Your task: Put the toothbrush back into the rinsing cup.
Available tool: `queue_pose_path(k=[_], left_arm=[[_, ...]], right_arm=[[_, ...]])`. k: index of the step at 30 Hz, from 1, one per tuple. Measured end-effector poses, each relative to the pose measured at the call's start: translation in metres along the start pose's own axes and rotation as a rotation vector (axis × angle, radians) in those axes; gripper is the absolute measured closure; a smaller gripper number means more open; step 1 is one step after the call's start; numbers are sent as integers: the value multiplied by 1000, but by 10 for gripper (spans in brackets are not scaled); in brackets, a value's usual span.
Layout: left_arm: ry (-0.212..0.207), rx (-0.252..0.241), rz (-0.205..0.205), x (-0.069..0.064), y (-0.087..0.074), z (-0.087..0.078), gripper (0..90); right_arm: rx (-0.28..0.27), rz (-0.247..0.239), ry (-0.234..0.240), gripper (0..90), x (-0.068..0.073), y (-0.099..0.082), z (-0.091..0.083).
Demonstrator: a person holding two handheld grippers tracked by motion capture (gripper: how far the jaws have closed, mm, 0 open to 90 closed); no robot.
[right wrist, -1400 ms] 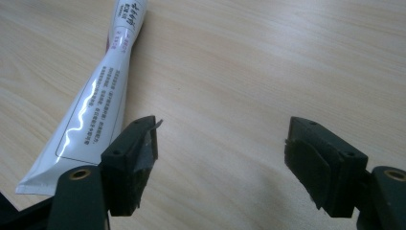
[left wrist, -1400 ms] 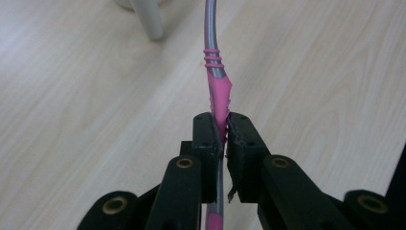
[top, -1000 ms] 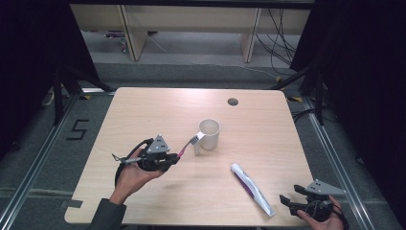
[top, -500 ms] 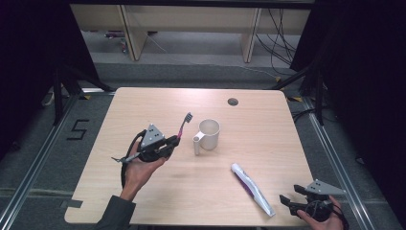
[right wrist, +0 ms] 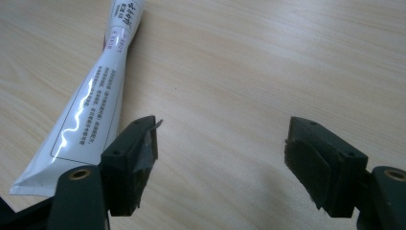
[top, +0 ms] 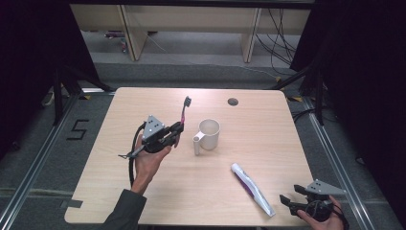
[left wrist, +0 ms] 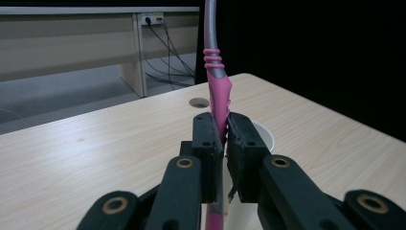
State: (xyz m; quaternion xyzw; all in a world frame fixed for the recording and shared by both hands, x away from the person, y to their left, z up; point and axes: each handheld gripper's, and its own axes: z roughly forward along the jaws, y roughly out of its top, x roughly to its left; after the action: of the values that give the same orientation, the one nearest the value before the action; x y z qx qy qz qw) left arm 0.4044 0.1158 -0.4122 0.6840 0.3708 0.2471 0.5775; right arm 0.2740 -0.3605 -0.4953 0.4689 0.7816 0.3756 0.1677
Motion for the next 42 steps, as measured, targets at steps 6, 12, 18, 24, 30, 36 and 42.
queue_pose_path(k=[6, 12, 18, 24, 30, 36, 42], left_arm=[[0, -50, -10, -5, 2, 10, 817], [-20, -86, -19, -12, 4, 22, 817], [-40, -102, -9, -22, 7, 35, 817], [-41, -106, 4, -27, 6, 43, 817], [-36, -116, 4, -27, 2, 51, 817], [-34, -107, 9, -26, -5, 52, 817], [-34, -103, -6, -24, -13, 53, 817]], right_arm=[[-6, -28, 0, 278, -2, 0, 1], [3, 3, 8, 278, 0, 0, 1], [8, 5, 15, 278, 1, 0, 1], [2, 1, 12, 278, 0, 0, 1], [-1, -28, 9, 278, -2, 0, 1], [3, 2, 17, 278, 0, 0, 1], [2, 2, 14, 278, 0, -1, 1]])
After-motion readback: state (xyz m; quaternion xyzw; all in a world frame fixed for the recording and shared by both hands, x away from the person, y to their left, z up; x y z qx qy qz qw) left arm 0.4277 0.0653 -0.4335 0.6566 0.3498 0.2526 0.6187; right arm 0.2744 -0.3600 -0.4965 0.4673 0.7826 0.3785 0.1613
